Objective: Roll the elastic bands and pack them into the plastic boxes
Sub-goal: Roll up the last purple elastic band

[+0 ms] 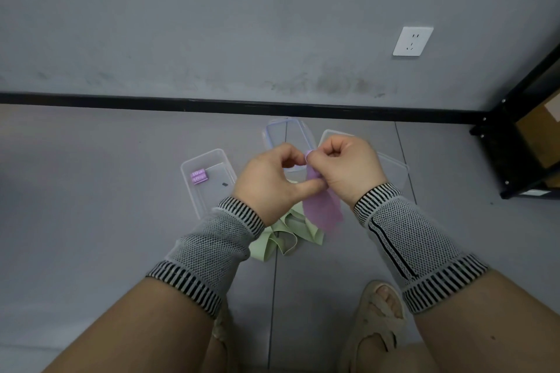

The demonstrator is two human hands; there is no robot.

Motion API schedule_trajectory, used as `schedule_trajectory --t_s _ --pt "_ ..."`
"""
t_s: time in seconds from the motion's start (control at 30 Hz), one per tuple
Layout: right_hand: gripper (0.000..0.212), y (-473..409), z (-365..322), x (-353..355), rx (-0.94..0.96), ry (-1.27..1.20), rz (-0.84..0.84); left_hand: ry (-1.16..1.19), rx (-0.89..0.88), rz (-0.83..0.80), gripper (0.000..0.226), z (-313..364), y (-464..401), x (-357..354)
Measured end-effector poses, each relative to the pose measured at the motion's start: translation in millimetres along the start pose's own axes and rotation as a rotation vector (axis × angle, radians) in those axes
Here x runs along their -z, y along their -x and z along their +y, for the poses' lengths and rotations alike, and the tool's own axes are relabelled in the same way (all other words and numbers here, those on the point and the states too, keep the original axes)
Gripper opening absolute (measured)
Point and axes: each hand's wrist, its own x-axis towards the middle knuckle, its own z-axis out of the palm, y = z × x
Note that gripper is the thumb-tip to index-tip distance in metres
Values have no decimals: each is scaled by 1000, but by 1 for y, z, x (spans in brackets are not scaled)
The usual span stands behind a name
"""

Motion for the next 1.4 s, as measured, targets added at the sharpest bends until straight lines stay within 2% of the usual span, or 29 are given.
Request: schedule_trajectory --t_s 0.1,0.23,0.4,0.57,0.67,0.77,0.9,1.03,1.2,1.4 --pt "23 0 2 2 -7 -6 -21 -111 -11 53 27 2 0 -3" --pt "19 0 2 10 -15 -58 -43 -110 -31 44 7 -1 -4 1" --pt "29 -4 5 15 -134 -238 -120 136 106 3 25 -10 -11 13" --pt "21 -5 2 13 -199 -308 -134 398 184 -44 25 -7 -12 20" --pt "19 -6 4 14 -145 -254 -106 536 213 -21 22 -6 -12 23" --pt "13 -4 5 14 -84 -145 -90 573 225 13 18 -5 -12 27" --pt "20 1 -1 14 13 -242 -30 654 259 29 19 -4 -13 28" --pt "15 8 -5 9 160 -178 -136 677 255 16 20 -3 -12 30" --pt "22 10 -4 1 215 -48 -147 689 248 31 20 -4 -11 32" --pt "25 9 -10 2 176 -117 -137 584 199 77 16 -9 -12 33"
